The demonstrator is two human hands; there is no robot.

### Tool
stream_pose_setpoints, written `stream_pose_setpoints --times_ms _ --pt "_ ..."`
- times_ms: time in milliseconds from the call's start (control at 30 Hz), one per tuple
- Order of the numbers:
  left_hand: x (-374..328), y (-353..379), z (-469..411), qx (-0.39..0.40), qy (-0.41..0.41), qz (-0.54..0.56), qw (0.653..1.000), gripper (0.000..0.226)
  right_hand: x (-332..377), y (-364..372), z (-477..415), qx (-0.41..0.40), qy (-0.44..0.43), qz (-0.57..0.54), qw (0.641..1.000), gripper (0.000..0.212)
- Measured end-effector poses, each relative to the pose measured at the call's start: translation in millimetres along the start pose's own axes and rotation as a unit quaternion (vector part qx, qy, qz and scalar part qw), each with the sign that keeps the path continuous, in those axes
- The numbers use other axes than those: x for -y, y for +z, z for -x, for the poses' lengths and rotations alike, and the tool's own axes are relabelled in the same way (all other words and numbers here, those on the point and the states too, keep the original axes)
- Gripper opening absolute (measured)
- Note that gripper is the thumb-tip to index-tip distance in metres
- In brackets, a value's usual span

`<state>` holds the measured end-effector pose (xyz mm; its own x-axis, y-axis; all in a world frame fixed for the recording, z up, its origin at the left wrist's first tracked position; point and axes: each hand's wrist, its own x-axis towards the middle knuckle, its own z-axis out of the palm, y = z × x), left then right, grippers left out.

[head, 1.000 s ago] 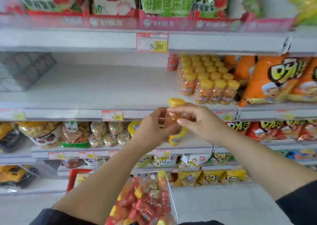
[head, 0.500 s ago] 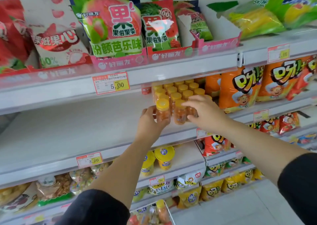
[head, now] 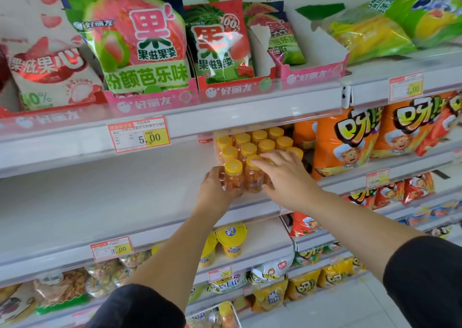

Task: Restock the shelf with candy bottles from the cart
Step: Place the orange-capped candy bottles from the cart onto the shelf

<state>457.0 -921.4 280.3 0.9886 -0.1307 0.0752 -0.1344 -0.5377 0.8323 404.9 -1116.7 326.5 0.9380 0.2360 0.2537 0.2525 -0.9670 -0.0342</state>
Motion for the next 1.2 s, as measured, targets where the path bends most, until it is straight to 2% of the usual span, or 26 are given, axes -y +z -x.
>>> stream_pose_setpoints --times_ms 267,433,500,567,633,700,800,967,1200 --pt "-4 4 -1 -0.01 -0.006 0.006 1.0 0.072 1 -1 0 -0.014 -0.01 0.008 1.0 0.062" --pt "-9 0 7 -0.012 0.01 0.009 1.0 0.076 7 -3 6 0.008 0.0 0.003 1.0 0.069" --pt "-13 -5 18 -0.029 0.038 0.005 0.999 0.069 12 -1 14 -0.036 -0.018 -0.02 0.999 0.065" --pt "-14 -12 37 -0.049 0.074 0.005 0.996 0.059 21 3 24 -0.105 -0.05 -0.062 0.991 0.053" --pt "-10 -20 61 -0.063 0.107 -0.001 0.992 0.048 33 11 35 -0.122 -0.081 -0.105 0.984 0.038" --pt "4 -30 89 -0.064 0.122 -0.012 0.99 0.037 48 25 46 -0.085 -0.106 -0.139 0.981 0.025" --pt "43 -44 128 -0.044 0.082 -0.026 0.995 0.025 72 49 62 0.024 -0.091 -0.202 0.975 0.018" --pt "130 -68 197 -0.02 -0.091 -0.05 0.994 0.023 116 109 85 0.181 -0.055 -0.236 0.953 0.015" --pt "224 -75 292 -0.039 -0.273 -0.064 0.959 0.023 180 202 110 0.36 -0.096 -0.209 0.904 0.019"
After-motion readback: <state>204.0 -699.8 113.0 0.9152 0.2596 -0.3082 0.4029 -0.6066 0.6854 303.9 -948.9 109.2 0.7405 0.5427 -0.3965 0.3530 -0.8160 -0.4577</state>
